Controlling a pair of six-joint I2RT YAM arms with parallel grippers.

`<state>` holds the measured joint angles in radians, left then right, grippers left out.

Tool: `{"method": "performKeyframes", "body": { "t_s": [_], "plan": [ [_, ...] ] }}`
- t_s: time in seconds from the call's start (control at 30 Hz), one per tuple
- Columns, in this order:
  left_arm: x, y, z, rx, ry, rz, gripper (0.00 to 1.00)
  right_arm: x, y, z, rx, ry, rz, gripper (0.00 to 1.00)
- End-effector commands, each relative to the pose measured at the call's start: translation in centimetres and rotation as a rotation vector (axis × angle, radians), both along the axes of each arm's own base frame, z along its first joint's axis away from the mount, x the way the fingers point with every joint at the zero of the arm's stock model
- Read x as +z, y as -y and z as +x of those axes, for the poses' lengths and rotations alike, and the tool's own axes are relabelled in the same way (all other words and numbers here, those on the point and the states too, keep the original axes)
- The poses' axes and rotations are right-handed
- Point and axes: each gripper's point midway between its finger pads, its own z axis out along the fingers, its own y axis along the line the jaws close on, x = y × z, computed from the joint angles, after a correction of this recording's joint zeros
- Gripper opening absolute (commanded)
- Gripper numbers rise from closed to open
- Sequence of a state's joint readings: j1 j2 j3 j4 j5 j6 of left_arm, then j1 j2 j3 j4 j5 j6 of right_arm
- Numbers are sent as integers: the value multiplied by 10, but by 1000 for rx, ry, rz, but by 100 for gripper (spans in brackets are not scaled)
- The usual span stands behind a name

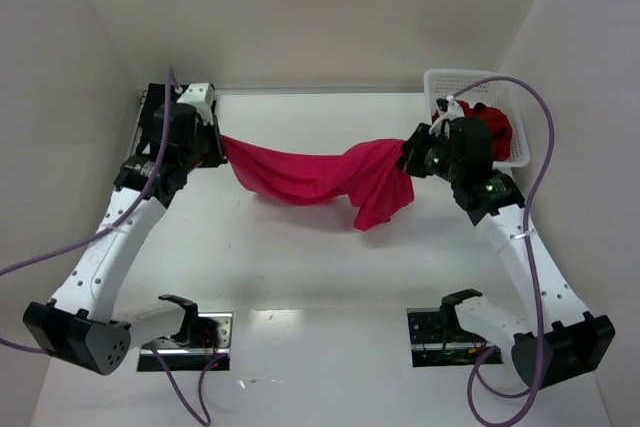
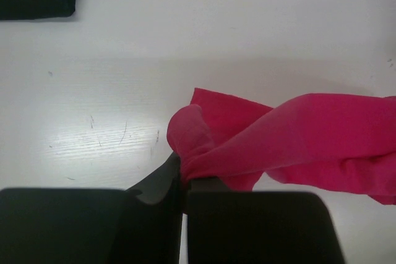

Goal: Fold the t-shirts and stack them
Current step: Flatten out the tshirt

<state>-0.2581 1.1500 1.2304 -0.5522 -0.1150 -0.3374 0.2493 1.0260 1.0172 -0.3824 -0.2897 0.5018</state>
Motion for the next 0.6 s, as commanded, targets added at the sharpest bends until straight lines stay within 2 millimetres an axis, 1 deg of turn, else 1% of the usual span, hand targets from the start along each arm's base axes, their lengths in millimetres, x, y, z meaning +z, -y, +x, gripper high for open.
{"method": "performKeyframes", "body": {
  "t_s": [0.0,0.03,0.07,0.1,0.13,0.17,0.2,0.23,0.27,0.3,0.33,0.37,0.43,0.47,0.5,0.53,0.57],
  "plan": [
    [46,4,-2,-33,64,-22,0,34,-3,-3,-17,-54,43,0],
    [33,4,6,-15,23,-21,0,20,4,1,-75,-119,22,0],
    [31,7,14,-9,15,-29,0,8,12,12,-134,-141,-13,0],
    [24,9,21,-4,-9,-32,0,-16,13,25,-153,-215,-27,0],
    [5,13,33,2,-65,-26,0,-33,13,32,-153,-254,-33,0],
    [-4,19,36,-24,-92,-37,0,-47,12,41,-149,-274,-30,0],
    [0,22,46,-25,-59,-45,0,-57,6,47,-136,-299,-17,0],
    [-9,24,50,-18,-65,-56,0,-84,4,55,-137,-356,-34,0],
    [-9,24,53,-18,-53,-59,0,-93,3,61,-142,-372,-30,0],
    [-11,25,57,-18,-50,-60,0,-104,10,67,-186,-388,-63,0],
    [-23,23,63,-1,-76,-42,0,-122,13,74,-207,-416,-87,0],
    [-29,21,70,19,-89,-26,0,-137,17,77,-224,-433,-120,0],
    [-34,20,77,27,-84,-10,0,-149,19,78,-225,-454,-142,0],
    [-30,20,81,27,-64,-16,0,-153,21,79,-226,-457,-160,0],
    [-32,21,84,27,-63,-16,0,-153,21,79,-226,-457,-160,4],
    [-34,17,85,36,-63,-16,0,-153,23,82,-230,-441,-171,10],
    [-47,18,88,36,-93,-8,0,-153,27,83,-233,-437,-178,27]
  ]
}}
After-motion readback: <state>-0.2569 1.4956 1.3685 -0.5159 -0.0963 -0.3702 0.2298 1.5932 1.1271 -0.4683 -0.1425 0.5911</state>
